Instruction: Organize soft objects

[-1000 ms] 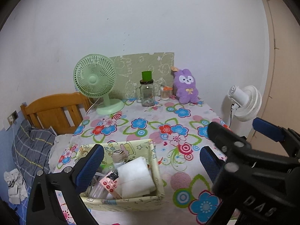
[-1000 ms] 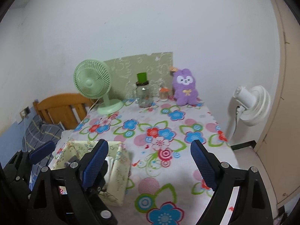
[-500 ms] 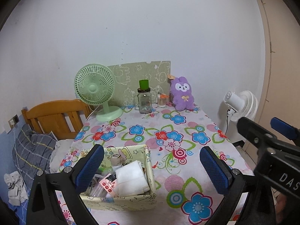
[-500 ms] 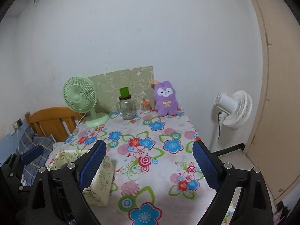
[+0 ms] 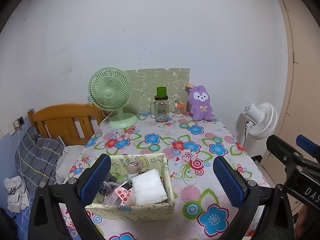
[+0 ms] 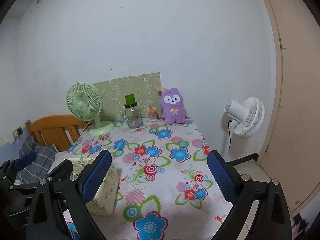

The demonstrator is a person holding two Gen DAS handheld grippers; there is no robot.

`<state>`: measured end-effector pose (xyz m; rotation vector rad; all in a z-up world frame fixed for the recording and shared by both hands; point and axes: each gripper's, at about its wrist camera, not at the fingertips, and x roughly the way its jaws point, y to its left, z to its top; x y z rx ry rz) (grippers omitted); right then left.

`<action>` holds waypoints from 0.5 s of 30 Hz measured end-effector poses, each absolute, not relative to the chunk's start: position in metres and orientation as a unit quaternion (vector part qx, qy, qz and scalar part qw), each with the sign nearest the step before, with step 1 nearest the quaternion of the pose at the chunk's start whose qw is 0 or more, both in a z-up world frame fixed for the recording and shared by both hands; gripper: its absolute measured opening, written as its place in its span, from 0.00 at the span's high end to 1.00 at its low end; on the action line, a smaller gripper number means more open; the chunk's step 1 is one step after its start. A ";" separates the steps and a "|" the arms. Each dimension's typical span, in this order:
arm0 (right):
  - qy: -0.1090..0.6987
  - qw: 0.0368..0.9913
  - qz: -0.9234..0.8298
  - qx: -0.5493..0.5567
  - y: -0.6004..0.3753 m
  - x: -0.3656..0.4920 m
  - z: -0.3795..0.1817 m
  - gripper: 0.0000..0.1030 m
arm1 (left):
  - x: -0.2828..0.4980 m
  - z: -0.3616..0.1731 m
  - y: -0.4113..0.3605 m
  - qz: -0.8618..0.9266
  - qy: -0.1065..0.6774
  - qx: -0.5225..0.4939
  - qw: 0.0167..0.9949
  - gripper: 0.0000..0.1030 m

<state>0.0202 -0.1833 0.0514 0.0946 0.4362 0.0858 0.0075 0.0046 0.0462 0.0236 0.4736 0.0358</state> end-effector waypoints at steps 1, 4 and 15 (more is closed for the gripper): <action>0.216 0.974 0.042 0.046 -0.183 0.020 0.051 0.05 | 0.007 0.046 0.005 0.018 0.234 0.011 0.972 0.00; 0.214 0.975 0.043 0.049 -0.183 0.020 0.051 0.05 | 0.007 0.047 0.006 0.021 0.232 0.010 0.972 0.00; 0.206 0.977 0.047 0.037 -0.179 0.022 0.055 0.04 | 0.008 0.049 0.012 0.031 0.231 0.001 0.973 0.00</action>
